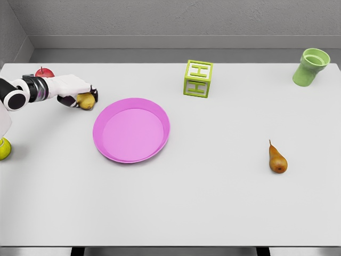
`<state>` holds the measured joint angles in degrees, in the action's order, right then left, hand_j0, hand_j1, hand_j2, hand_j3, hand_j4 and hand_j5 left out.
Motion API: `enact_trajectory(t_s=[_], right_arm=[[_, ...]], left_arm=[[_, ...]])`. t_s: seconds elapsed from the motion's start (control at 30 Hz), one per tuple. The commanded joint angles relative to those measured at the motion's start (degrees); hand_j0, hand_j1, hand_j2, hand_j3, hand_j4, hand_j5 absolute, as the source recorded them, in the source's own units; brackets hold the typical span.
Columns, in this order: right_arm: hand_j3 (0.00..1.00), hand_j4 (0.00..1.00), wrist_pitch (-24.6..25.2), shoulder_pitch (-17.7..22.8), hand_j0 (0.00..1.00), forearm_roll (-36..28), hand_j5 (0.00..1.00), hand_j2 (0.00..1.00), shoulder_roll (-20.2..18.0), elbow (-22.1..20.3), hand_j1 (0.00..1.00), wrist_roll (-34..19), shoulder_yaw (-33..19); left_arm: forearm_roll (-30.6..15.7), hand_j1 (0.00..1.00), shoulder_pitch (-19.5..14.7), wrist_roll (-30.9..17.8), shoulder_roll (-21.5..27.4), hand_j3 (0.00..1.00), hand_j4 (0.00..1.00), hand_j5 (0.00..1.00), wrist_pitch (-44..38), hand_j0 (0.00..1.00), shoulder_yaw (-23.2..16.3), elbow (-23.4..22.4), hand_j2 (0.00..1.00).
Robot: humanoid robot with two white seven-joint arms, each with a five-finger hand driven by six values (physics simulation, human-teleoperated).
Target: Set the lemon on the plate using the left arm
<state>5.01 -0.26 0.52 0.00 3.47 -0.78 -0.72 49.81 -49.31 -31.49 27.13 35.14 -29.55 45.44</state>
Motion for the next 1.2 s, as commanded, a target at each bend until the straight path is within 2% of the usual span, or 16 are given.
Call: enact_trajectory(t_s=[0.0, 0.13, 0.47, 0.73, 1.17], right_arm=[[1.00, 1.00, 0.0, 0.0, 1.00, 0.0, 1.00, 1.00, 0.0, 0.0, 1.00, 0.0, 0.0], [1.00, 1.00, 0.0, 0.0, 1.00, 0.0, 1.00, 1.00, 0.0, 0.1, 1.00, 0.0, 0.0], [1.00, 1.00, 0.0, 0.0, 1.00, 0.0, 1.00, 1.00, 0.0, 0.1, 1.00, 0.0, 0.0], [1.00, 1.00, 0.0, 0.0, 1.00, 0.0, 1.00, 1.00, 0.0, 0.0, 1.00, 0.0, 0.0], [1.00, 1.00, 0.0, 0.0, 1.00, 0.0, 1.00, 1.00, 0.0, 0.1, 1.00, 0.0, 0.0]], left_arm=[[-0.3, 0.54, 0.0, 0.0, 0.0, 0.54, 0.54, 0.54, -0.1, 0.54, 0.1, 0.1, 0.54], [-0.3, 0.49, 0.0, 0.1, 0.1, 0.49, 0.49, 0.49, -0.1, 0.49, 0.1, 0.1, 0.49], [-1.2, 0.49, 0.0, 0.4, 0.3, 0.49, 0.49, 0.49, -0.1, 0.49, 0.3, 0.1, 0.49], [-5.2, 0.48, 0.4, 0.6, 1.2, 0.48, 0.48, 0.48, -0.1, 0.48, 0.3, 0.9, 0.48], [-10.6, 0.48, 1.5, 0.6, 4.1, 0.48, 0.48, 0.48, -0.1, 0.48, 0.1, 7.4, 0.48]])
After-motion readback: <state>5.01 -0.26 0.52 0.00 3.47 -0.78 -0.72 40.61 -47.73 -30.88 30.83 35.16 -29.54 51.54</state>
